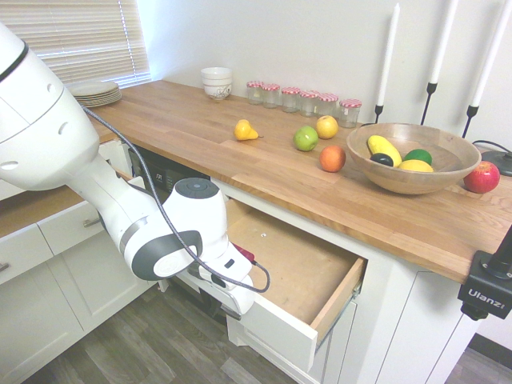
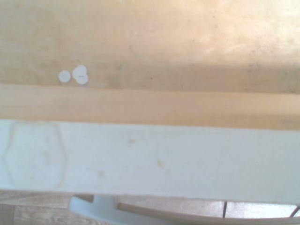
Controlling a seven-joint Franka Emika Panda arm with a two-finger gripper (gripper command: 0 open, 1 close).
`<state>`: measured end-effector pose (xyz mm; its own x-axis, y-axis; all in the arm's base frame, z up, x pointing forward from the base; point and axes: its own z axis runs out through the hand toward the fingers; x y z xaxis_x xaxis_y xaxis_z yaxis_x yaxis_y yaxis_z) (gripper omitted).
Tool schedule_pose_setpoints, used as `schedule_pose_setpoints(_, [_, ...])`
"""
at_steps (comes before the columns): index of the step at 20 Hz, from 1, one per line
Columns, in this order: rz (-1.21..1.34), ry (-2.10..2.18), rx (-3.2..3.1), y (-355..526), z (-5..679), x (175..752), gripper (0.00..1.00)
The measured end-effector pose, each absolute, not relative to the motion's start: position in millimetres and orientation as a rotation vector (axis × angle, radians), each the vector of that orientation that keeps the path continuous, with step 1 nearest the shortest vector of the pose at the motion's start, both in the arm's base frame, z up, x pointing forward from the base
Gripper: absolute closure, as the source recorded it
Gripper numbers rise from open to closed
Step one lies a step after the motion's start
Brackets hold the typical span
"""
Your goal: Close the drawer
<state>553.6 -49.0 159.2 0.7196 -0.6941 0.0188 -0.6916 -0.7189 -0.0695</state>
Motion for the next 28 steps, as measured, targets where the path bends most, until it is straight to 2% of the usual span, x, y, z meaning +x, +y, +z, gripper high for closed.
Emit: schedule_pose_setpoints(28, [-0.062,1.179,-2.871,-64.9,163.0,668.6,1.00])
